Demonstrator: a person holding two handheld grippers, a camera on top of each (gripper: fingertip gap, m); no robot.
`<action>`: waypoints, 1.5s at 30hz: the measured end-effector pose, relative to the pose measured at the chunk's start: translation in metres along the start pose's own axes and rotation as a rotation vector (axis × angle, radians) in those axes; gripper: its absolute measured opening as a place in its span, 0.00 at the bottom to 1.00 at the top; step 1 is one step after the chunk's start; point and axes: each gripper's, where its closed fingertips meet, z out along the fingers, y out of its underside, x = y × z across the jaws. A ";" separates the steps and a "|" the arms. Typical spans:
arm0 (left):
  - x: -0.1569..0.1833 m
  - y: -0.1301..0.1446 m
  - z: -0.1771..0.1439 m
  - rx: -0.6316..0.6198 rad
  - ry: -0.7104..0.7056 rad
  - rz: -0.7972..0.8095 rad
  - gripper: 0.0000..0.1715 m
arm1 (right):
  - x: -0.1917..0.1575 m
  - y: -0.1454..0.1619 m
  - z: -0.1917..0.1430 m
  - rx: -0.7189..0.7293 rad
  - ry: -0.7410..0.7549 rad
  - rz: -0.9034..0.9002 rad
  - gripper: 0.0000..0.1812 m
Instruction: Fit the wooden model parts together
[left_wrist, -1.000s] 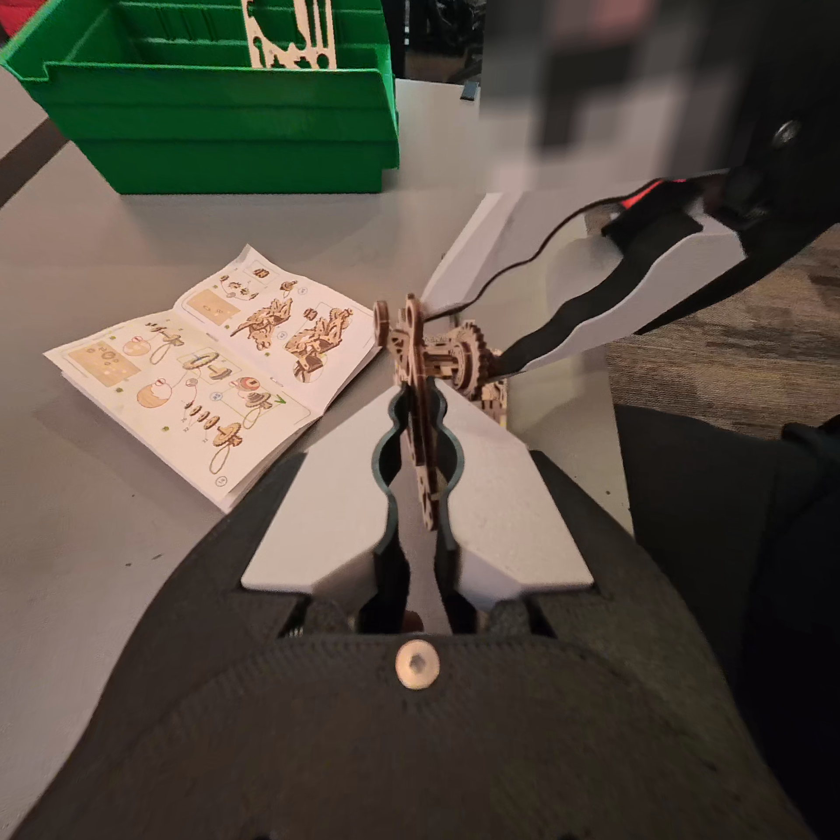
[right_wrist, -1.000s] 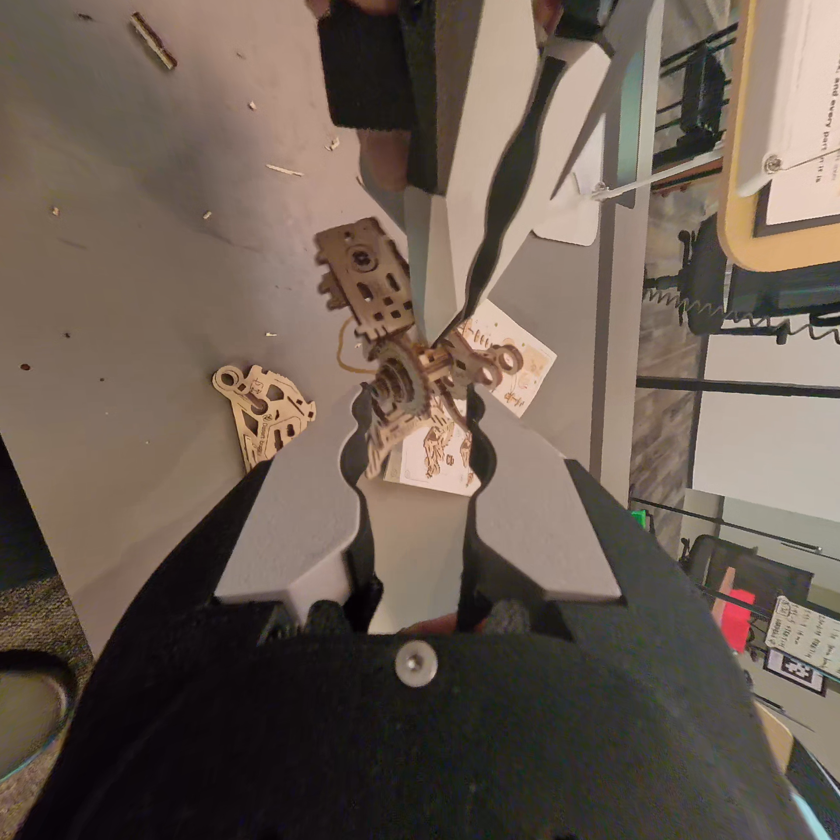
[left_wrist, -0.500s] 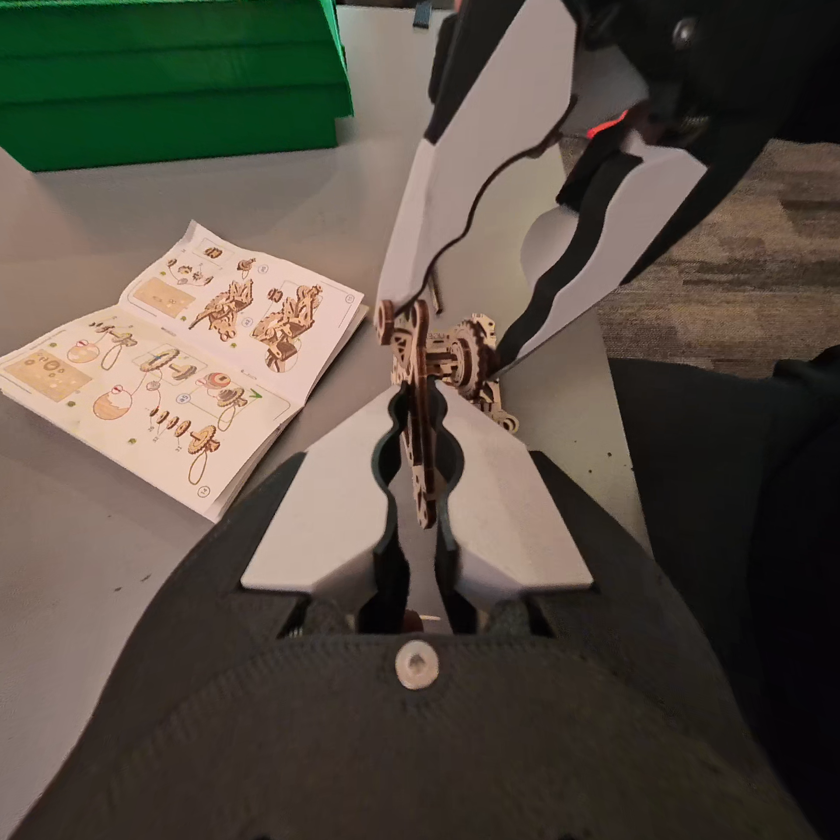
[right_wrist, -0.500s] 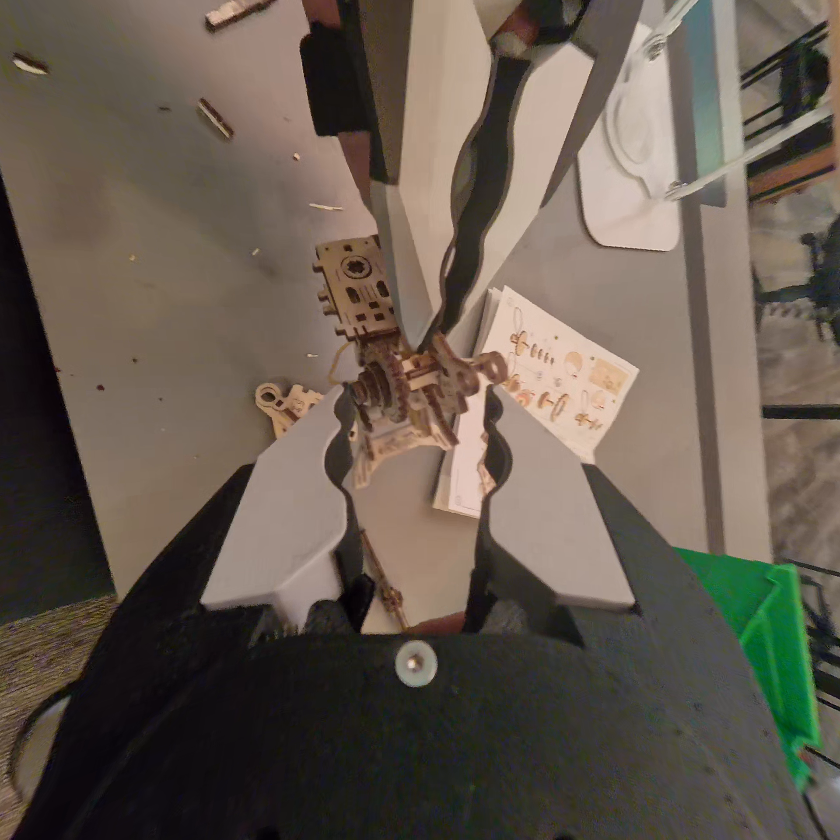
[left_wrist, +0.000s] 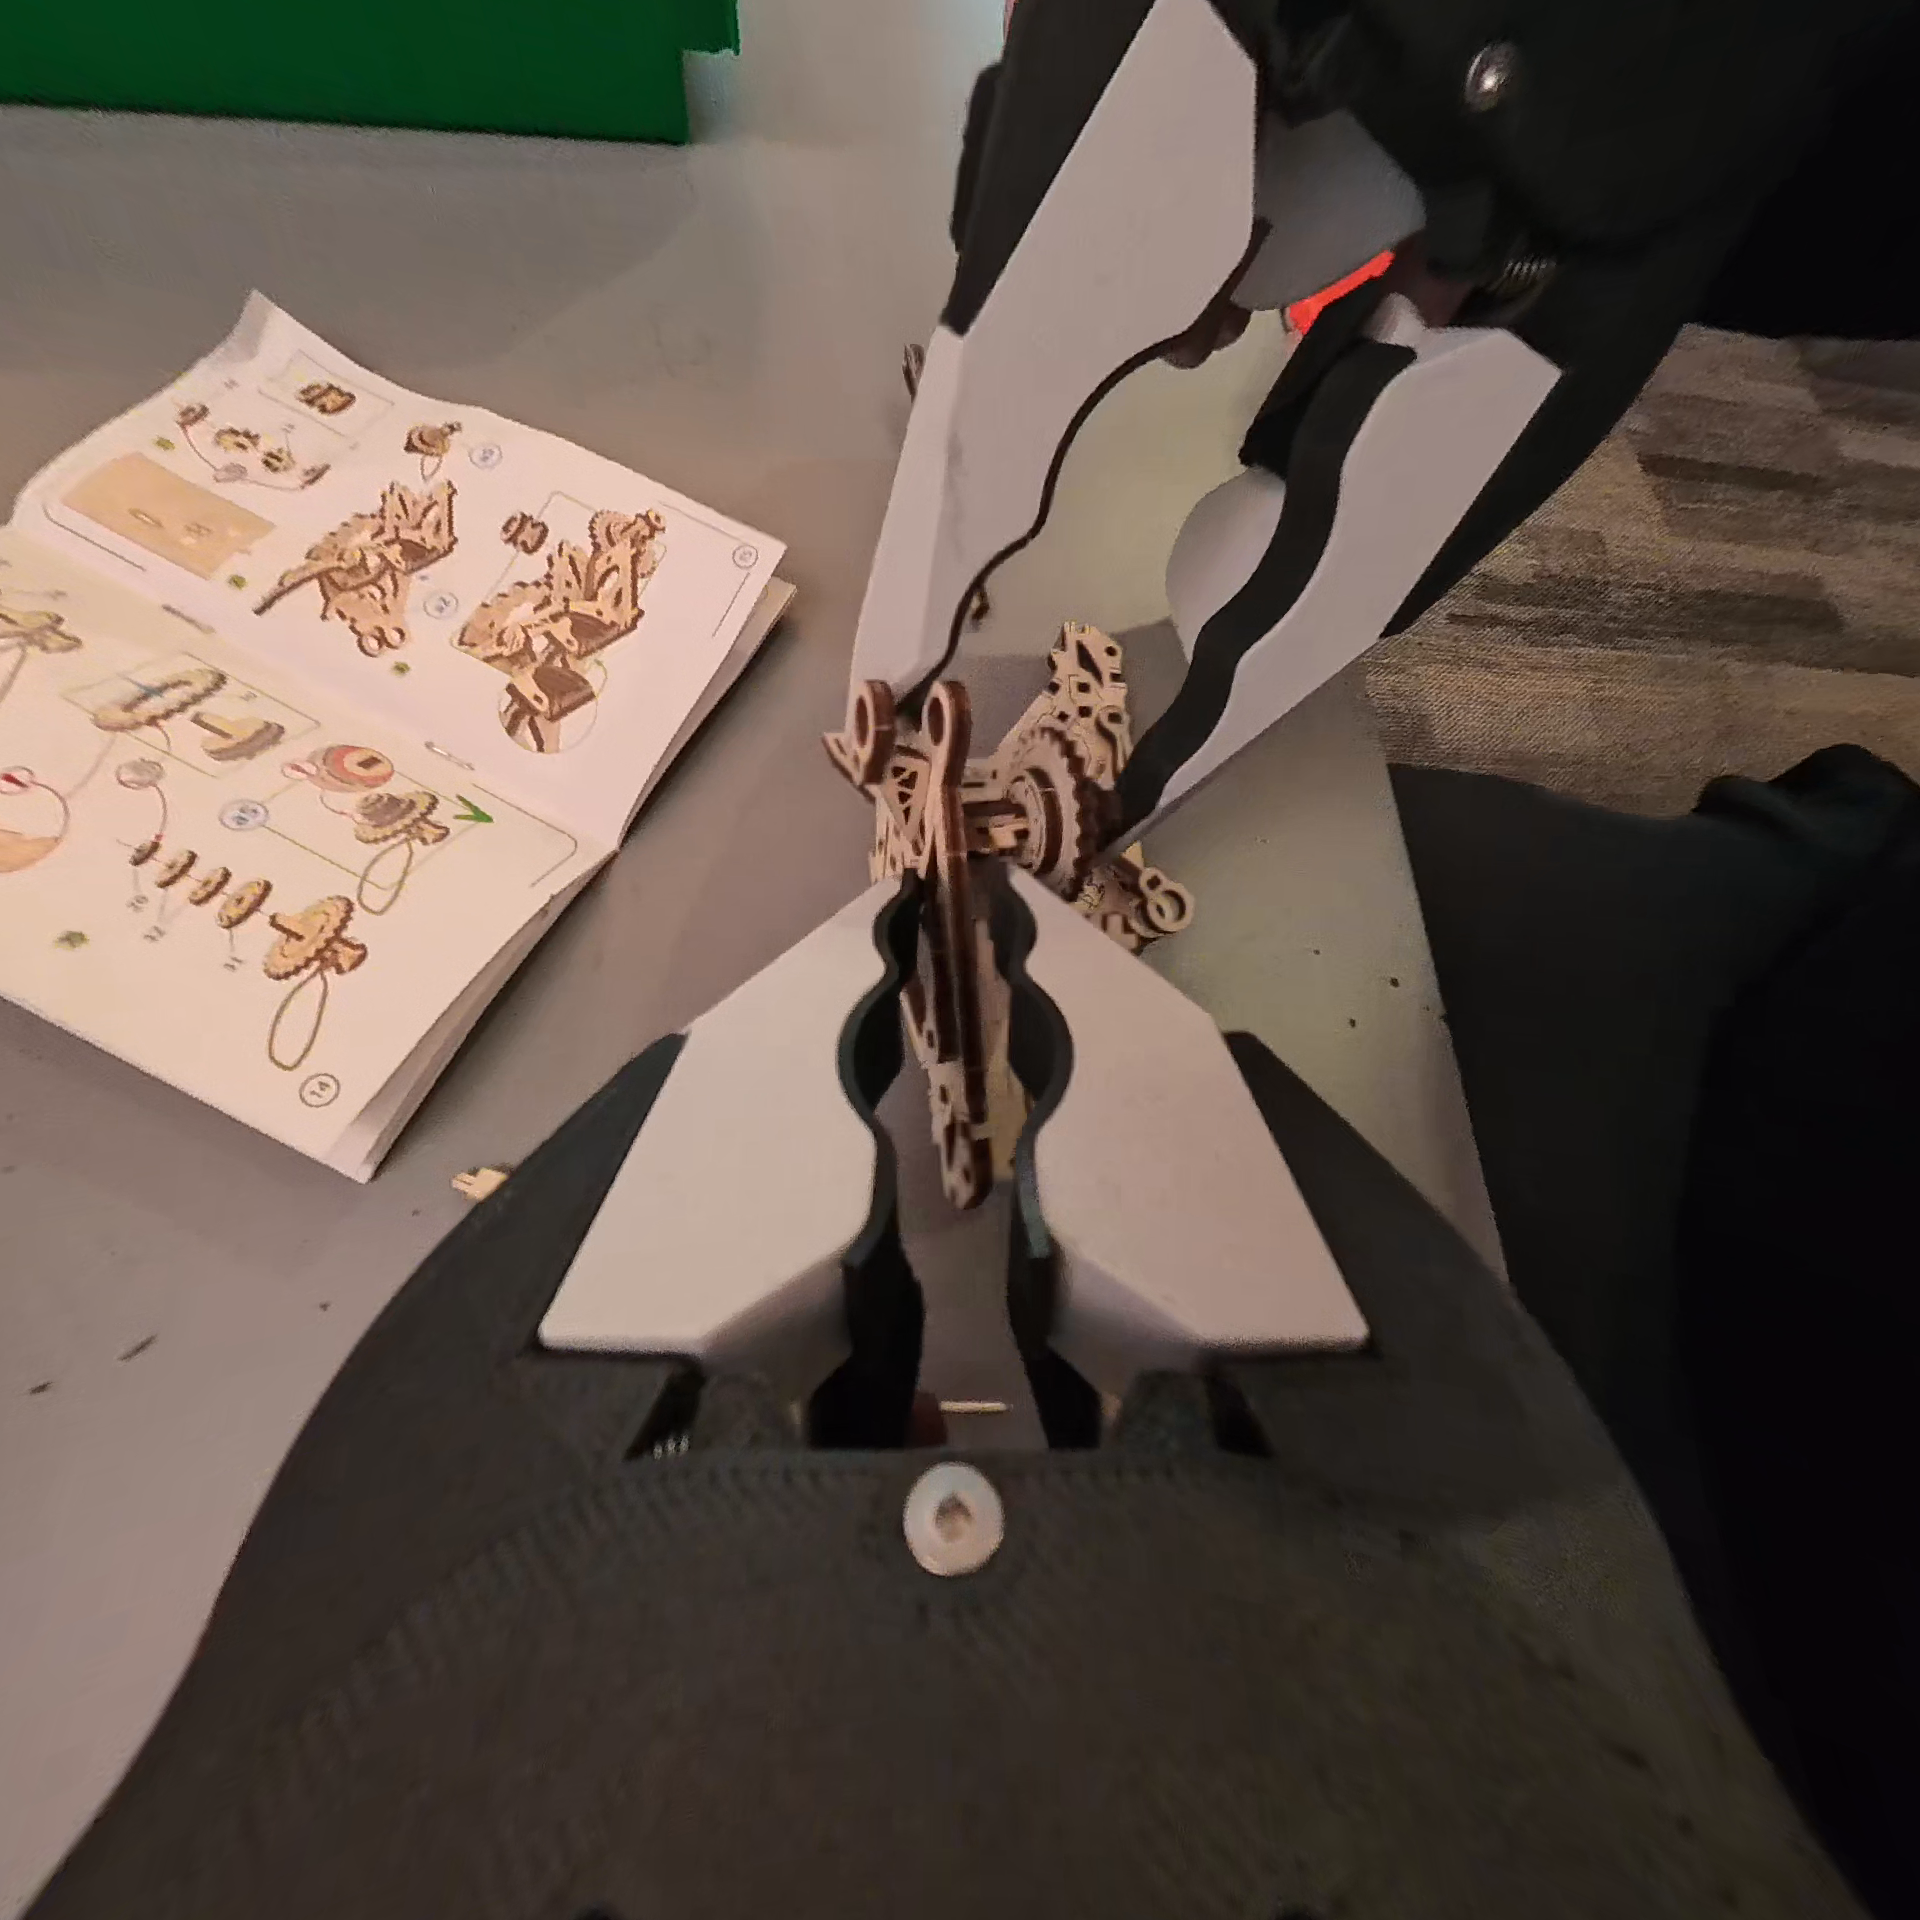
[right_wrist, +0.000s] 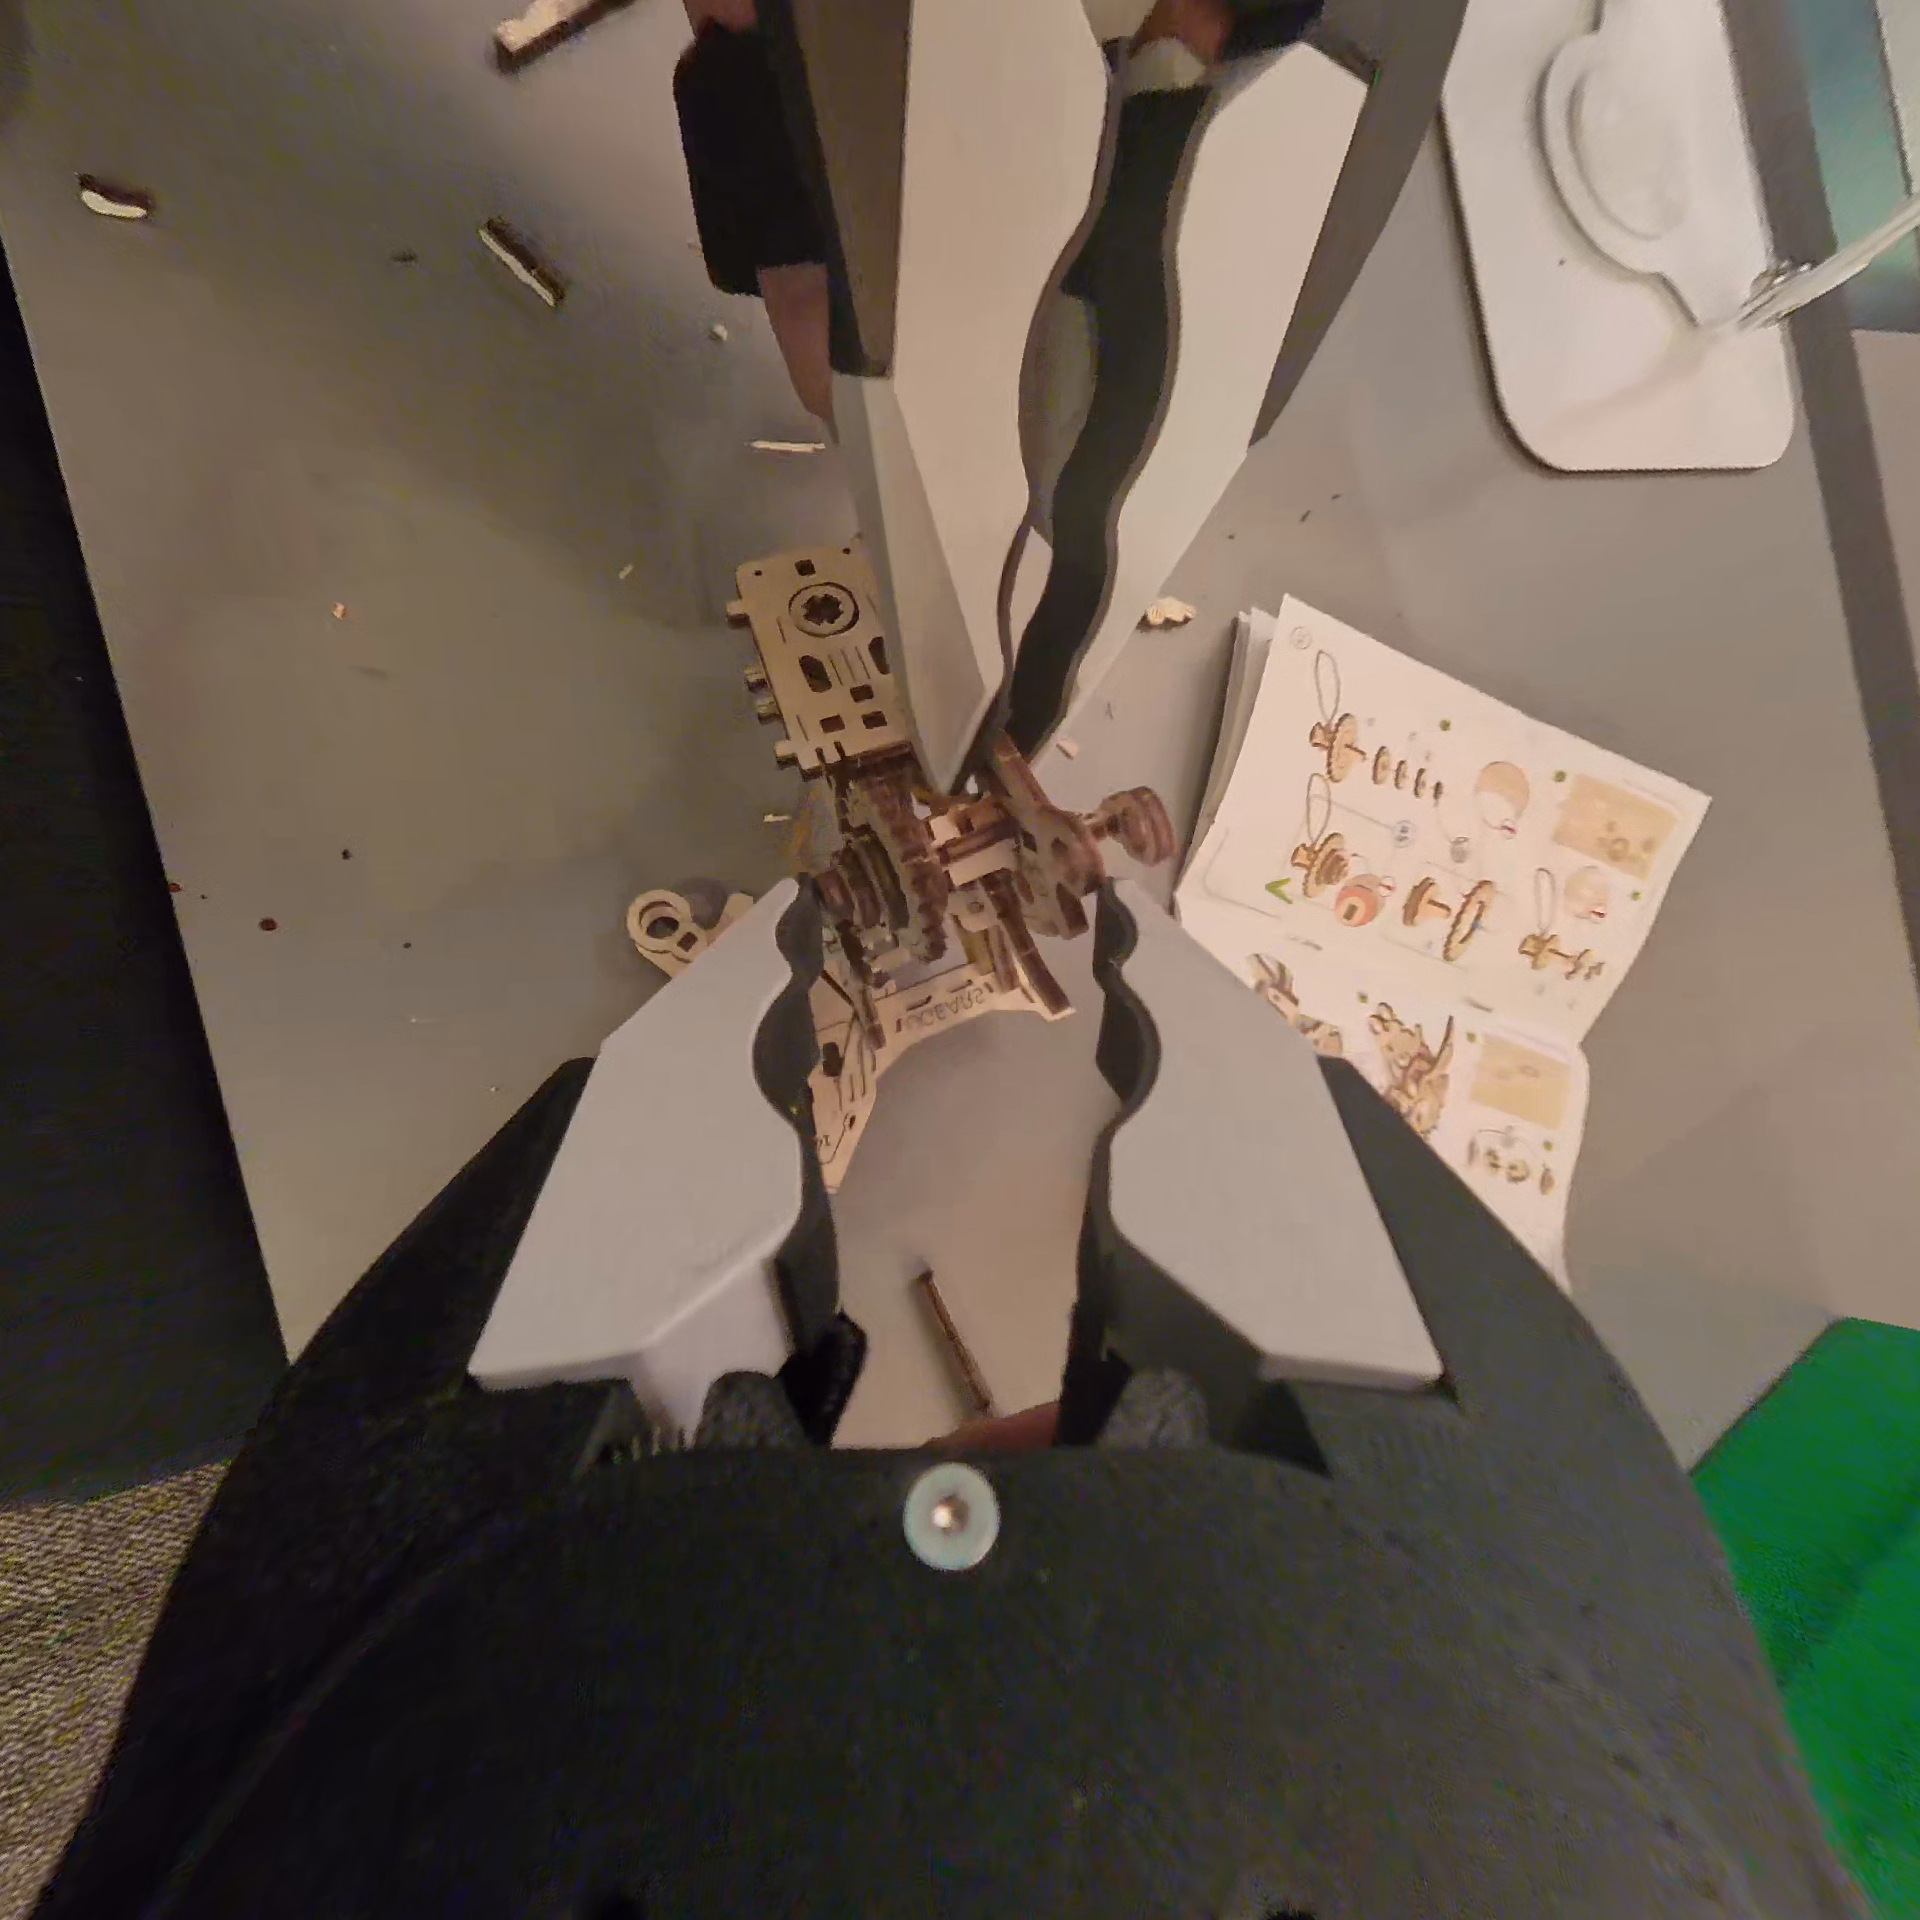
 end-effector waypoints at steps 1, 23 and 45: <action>0.000 0.001 0.001 0.005 0.008 -0.015 0.08 | 0.000 0.001 0.002 0.003 -0.005 0.009 0.27; -0.022 0.011 -0.008 0.135 -0.280 -0.166 0.16 | -0.009 -0.006 0.021 0.006 -0.006 0.109 0.27; -0.012 0.028 -0.010 -0.049 -0.341 -0.032 0.08 | -0.010 -0.007 0.024 -0.026 0.004 0.096 0.27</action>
